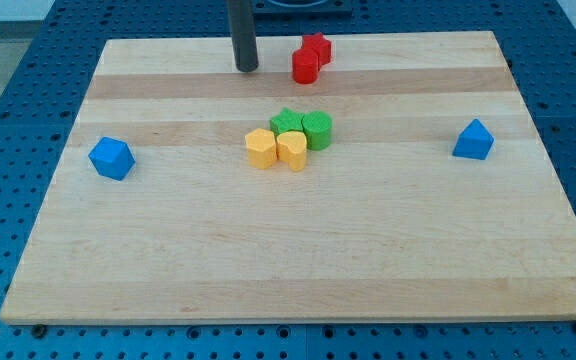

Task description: Separate red circle from red star

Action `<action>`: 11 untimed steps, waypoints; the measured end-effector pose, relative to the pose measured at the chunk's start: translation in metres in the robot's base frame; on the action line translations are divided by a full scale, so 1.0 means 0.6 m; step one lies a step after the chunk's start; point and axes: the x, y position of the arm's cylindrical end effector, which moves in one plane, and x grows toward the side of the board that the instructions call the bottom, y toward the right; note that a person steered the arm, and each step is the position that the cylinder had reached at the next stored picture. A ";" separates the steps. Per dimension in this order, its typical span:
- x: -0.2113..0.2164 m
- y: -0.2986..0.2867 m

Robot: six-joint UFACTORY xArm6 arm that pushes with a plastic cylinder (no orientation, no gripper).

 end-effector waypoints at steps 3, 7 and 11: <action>0.000 0.108; 0.096 0.174; 0.145 0.258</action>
